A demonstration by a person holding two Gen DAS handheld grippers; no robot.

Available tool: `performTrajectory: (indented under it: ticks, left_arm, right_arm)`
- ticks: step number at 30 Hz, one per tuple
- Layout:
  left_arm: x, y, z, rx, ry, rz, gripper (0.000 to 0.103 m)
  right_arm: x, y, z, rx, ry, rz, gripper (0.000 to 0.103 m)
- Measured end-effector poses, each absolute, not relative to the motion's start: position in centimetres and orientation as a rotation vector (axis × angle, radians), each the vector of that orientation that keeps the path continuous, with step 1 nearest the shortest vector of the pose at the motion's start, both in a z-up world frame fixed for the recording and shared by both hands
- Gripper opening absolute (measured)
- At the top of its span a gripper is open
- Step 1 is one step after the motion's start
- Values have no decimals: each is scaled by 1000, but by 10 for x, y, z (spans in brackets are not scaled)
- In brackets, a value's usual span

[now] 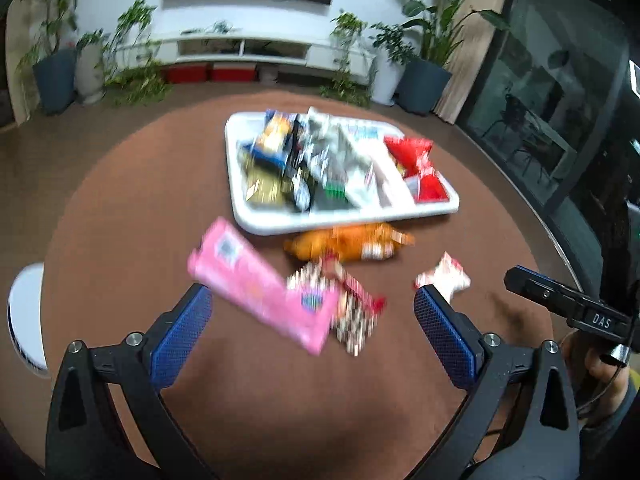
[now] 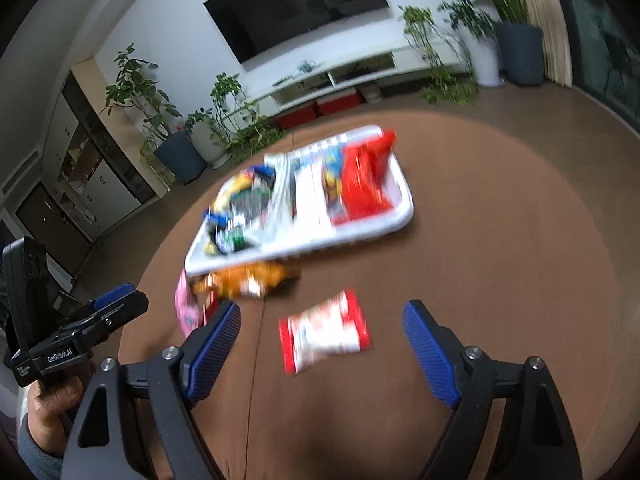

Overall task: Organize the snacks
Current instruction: 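Withdraw both tools from the tray toward the remaining snacks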

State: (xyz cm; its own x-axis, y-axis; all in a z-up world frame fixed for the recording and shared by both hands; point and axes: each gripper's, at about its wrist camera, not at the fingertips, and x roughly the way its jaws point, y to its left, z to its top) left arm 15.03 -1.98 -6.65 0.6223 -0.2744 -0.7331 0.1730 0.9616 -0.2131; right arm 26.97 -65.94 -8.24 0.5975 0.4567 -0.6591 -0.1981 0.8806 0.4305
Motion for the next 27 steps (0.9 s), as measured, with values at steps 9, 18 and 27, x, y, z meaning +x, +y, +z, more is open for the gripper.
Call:
performTrajectory:
  ticks: [9, 18, 27]
  left_arm:
    - [105, -14, -87, -203, 897, -201, 102]
    - [128, 4, -84, -306, 938, -96, 102]
    - [177, 12, -93, -338, 984, 18, 102]
  right_arm:
    - [223, -651, -99, 341, 864, 412, 86]
    - [209, -639, -104, 318, 877, 439, 86]
    - [205, -639, -107, 303, 877, 437, 86]
